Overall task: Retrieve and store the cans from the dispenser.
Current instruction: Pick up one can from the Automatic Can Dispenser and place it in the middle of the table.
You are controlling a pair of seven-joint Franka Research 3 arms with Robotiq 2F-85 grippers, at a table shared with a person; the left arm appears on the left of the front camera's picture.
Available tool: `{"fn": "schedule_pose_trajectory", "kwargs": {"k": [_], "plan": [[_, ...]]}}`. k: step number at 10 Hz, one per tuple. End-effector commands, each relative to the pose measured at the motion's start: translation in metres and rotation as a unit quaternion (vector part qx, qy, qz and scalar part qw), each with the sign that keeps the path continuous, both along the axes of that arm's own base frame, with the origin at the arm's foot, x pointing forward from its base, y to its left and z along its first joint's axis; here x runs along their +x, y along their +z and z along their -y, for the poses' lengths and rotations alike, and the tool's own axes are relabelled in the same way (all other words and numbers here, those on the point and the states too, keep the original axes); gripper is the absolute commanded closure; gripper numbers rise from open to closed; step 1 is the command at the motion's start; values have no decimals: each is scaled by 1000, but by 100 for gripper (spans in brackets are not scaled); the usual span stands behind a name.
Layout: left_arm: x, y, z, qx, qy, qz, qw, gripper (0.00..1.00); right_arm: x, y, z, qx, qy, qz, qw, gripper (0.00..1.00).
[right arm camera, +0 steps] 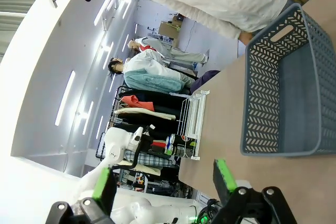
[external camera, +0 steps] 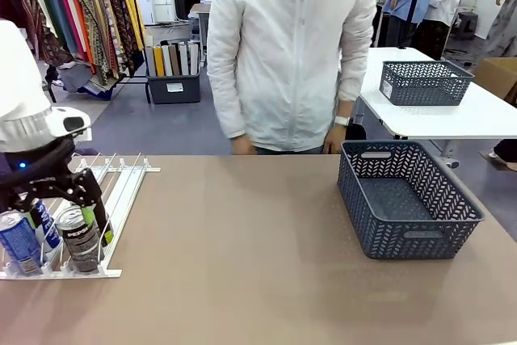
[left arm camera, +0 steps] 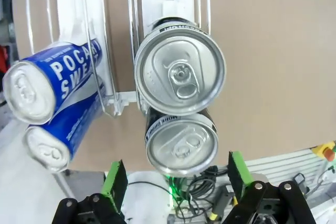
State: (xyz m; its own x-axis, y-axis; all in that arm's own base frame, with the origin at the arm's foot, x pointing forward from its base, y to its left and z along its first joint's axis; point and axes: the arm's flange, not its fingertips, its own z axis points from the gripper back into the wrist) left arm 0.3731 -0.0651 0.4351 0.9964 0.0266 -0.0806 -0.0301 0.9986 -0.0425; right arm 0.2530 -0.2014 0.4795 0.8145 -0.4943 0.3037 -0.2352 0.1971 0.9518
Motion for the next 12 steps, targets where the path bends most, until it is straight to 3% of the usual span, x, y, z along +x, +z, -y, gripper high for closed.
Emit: {"fn": "schedule_pose_trajectory", "kwargs": {"k": [1,3,10,11,12], "plan": [[6,-16,4,3,5,-8,1000,0,2,2,2,-1,0,17,1000,0],[10,-29,2,11,24,-1,1000,0,2,2,2,-1,0,17,1000,0],[12,-34,9,9,1,8,1000,0,2,2,2,-1,0,17,1000,0],[11,-34,10,10,2,15,1000,59,2,2,2,-1,0,17,1000,0],[11,-34,9,12,3,17,1000,100,2,2,2,-1,0,17,1000,0]]}}
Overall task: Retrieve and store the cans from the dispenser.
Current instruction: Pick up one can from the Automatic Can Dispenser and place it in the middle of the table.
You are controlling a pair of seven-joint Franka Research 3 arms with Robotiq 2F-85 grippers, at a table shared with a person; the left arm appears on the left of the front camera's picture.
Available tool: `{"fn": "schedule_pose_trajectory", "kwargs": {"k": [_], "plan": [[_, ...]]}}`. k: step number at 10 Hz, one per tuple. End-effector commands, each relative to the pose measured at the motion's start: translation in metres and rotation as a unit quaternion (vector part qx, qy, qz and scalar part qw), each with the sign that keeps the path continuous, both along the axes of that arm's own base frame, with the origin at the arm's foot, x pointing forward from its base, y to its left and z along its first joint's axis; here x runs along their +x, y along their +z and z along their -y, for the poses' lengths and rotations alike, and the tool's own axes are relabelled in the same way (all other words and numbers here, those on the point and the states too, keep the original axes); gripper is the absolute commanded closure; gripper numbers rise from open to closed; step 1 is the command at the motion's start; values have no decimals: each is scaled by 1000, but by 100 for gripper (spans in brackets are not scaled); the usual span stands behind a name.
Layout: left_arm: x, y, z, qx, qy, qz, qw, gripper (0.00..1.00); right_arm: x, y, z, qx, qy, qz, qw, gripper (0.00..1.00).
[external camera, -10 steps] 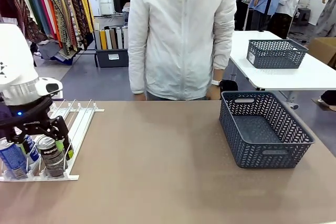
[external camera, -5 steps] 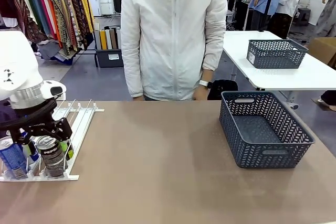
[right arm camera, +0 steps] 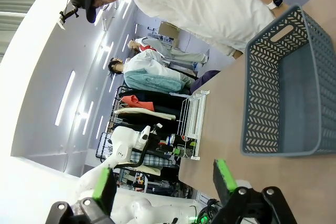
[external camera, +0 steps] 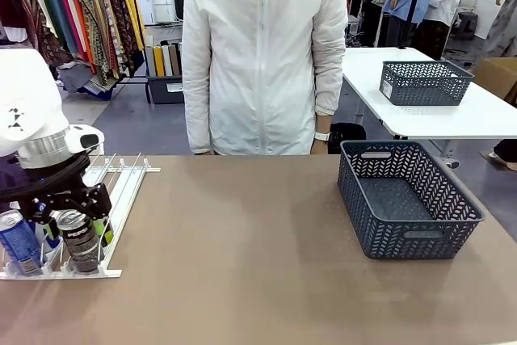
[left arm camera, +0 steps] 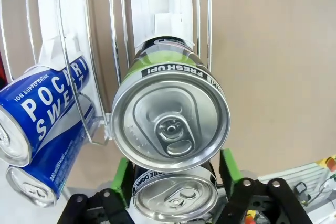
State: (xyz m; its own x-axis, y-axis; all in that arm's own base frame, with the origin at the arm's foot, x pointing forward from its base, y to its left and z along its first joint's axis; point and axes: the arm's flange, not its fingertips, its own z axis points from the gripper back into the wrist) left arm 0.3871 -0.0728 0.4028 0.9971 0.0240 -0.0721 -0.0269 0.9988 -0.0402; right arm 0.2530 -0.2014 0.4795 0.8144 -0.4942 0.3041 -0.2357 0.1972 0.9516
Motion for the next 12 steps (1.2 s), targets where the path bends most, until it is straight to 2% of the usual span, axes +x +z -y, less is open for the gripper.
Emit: {"fn": "schedule_pose_trajectory", "kwargs": {"k": [1,5,7,9,10,12], "plan": [[-3,-3,0,12,6,13,1000,100,2,2,2,-1,0,17,1000,0],[-3,-2,-1,17,8,19,1000,100,2,2,2,-1,0,17,1000,0],[-13,17,-1,17,5,33,999,100,2,2,2,-1,0,17,1000,0],[-41,78,0,18,-22,39,999,100,2,2,2,-1,0,17,1000,0],[-60,118,1,32,-44,50,997,100,2,2,2,-1,0,17,1000,0],[-81,177,3,56,-102,58,992,100,2,2,2,-1,0,17,1000,0]]}}
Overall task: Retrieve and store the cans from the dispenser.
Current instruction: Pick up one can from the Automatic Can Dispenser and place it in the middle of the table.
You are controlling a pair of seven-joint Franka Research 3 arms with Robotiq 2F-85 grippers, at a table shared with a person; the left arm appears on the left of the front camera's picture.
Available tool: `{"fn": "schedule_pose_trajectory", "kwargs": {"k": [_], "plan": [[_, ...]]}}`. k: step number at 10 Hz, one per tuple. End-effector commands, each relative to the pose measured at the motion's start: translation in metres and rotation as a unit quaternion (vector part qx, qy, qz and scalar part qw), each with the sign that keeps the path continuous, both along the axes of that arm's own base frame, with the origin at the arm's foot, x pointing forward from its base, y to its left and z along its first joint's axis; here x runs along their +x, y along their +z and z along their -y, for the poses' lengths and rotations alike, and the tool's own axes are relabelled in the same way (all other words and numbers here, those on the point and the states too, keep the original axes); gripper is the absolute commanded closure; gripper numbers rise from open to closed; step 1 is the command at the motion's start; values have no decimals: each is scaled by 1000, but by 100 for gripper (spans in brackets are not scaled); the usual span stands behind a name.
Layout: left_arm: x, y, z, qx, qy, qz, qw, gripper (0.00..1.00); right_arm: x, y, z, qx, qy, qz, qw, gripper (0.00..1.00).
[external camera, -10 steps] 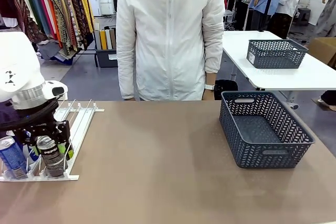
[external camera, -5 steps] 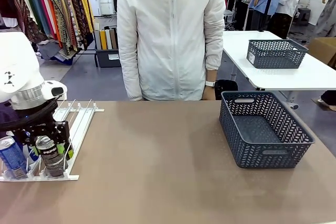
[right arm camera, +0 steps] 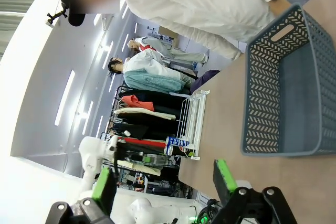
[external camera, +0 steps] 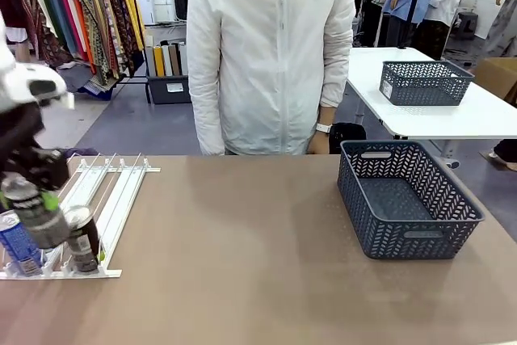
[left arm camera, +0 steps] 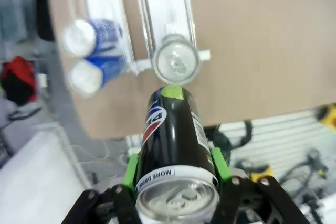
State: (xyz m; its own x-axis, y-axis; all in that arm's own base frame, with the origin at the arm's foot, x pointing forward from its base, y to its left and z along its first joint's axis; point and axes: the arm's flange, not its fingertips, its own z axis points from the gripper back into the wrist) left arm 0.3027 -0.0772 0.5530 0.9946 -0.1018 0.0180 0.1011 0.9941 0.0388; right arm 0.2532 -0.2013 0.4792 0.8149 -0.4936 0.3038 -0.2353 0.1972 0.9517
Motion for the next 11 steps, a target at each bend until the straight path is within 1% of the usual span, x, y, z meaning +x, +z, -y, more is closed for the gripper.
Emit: {"fn": "schedule_pose_trajectory", "kwargs": {"k": [1,2,3,4,5,6,9,10,11], "plan": [[-5,54,-3,21,-54,19,998,100,2,3,2,0,0,17,1000,0],[-9,79,-8,6,-41,46,998,100,2,3,2,0,0,17,1000,0],[-10,96,-16,-16,-19,70,997,100,2,3,2,0,0,17,1000,0],[-9,102,-22,-33,-18,72,997,100,2,3,2,0,0,17,1000,0],[-6,100,-31,-58,3,72,996,100,2,3,2,0,0,17,1000,0],[-20,104,-14,-9,-23,63,998,100,2,3,2,0,0,17,1000,0],[-20,104,-14,-9,-23,63,998,100,2,3,2,0,0,17,1000,0],[-15,101,-15,-17,-20,60,998,100,2,3,2,0,0,17,1000,0],[8,96,-23,-99,18,68,993,100,2,3,2,0,0,17,1000,0]]}}
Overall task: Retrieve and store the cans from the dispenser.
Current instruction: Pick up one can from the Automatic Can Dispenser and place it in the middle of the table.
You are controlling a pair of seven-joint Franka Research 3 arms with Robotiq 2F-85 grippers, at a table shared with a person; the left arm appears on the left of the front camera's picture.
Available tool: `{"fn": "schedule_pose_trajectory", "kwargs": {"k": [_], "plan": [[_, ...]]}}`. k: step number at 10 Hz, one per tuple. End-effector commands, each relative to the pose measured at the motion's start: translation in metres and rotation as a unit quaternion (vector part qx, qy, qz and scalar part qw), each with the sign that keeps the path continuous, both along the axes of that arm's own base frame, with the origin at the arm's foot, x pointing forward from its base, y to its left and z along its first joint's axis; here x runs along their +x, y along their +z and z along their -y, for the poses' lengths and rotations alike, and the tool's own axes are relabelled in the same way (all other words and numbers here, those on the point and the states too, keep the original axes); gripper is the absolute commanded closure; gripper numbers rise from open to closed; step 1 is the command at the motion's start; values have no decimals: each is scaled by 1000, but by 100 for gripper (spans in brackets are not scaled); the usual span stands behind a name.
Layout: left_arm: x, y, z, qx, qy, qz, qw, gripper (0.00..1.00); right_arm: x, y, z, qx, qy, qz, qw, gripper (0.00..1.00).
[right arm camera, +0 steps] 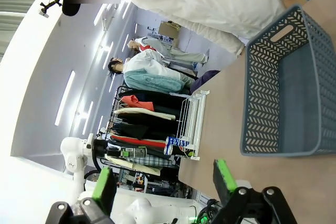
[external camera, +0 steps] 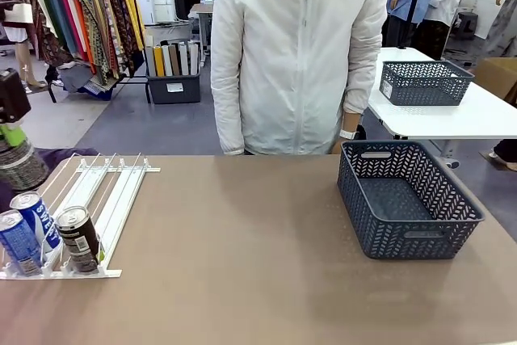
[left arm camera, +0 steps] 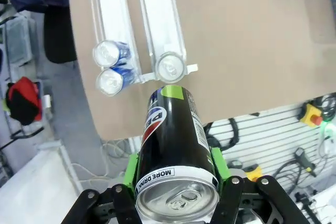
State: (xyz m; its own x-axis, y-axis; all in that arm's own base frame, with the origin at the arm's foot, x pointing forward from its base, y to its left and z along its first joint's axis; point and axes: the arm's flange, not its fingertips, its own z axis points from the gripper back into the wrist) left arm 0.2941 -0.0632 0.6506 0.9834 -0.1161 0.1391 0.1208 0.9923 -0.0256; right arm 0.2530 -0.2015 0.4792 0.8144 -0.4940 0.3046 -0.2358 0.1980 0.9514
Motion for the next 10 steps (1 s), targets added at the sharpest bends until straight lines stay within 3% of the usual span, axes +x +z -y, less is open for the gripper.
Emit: {"fn": "schedule_pose_trajectory", "kwargs": {"k": [1,2,4,5,8,10], "plan": [[38,-7,29,-101,-4,37,994,100,2,3,2,0,0,17,1000,0],[61,-16,72,-107,-36,43,993,100,2,3,2,0,0,17,1000,0],[105,-59,158,-109,-156,-9,982,100,2,3,2,0,0,17,1000,0],[124,-95,208,-93,-198,-45,975,100,2,3,2,0,0,17,1000,0],[151,-166,314,-44,-231,-40,971,100,2,3,2,0,0,17,1000,0],[165,-207,352,20,-240,-81,967,100,2,3,2,0,0,17,1000,0]]}}
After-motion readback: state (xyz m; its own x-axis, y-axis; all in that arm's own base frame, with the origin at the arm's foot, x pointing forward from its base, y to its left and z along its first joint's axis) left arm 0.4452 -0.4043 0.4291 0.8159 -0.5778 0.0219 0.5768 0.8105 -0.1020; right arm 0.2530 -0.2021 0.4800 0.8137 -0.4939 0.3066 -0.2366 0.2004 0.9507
